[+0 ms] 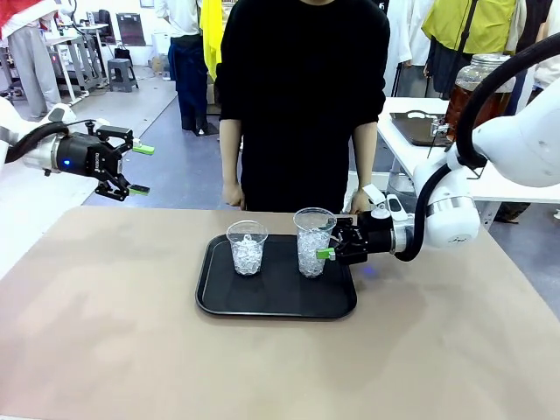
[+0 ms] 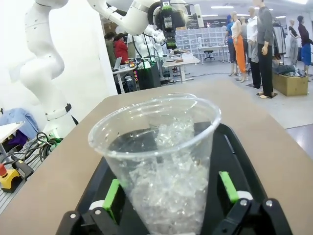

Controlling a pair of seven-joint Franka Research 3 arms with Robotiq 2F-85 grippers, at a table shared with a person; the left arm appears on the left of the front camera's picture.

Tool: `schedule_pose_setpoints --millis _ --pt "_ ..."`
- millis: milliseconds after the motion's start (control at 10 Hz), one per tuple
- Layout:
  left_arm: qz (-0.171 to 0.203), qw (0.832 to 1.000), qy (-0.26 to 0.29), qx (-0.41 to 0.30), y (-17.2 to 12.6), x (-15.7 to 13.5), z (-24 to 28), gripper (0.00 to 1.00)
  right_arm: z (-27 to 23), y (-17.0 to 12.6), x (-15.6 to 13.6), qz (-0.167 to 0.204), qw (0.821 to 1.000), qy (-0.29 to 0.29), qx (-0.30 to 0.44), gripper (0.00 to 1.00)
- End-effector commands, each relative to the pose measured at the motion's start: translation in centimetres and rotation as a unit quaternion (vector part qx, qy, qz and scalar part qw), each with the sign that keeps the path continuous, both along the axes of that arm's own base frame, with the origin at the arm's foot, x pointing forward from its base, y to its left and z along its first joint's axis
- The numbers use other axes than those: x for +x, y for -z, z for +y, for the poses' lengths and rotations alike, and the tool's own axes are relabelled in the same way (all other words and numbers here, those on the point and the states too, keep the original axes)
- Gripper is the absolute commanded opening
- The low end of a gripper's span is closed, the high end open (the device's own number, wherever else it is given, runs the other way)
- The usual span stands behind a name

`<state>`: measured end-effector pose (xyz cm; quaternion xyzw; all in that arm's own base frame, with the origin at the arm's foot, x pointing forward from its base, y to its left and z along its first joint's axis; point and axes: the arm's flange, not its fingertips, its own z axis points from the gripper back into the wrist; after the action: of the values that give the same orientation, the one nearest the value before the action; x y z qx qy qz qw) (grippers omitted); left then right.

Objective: Pour the drink into the iced cup.
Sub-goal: Pick up the iced cup indicated by the human and present it to them.

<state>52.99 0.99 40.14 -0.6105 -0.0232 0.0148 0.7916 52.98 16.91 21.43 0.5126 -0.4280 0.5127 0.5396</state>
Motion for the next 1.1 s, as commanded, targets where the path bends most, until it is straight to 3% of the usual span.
schedule_pose_setpoints --millis 0,600,800,1000 --pt "0.000 1.000 -0.002 0.001 -0.1 -0.2 0.0 1.00 1.3 0.4 0.9 0.000 1.000 -0.001 0.004 1.00" --pt "0.000 1.000 -0.002 0.001 -0.1 -0.2 0.0 1.00 2.3 0.2 1.1 0.015 0.999 -0.021 0.024 1.00" --pt "0.000 1.000 -0.002 0.001 -0.1 -0.2 0.0 1.00 2.0 0.3 0.9 0.023 0.999 -0.028 0.027 0.69" --pt "0.000 1.000 -0.002 0.001 -0.1 -0.2 0.0 1.00 1.9 0.2 0.7 0.027 0.998 -0.041 0.034 0.69"
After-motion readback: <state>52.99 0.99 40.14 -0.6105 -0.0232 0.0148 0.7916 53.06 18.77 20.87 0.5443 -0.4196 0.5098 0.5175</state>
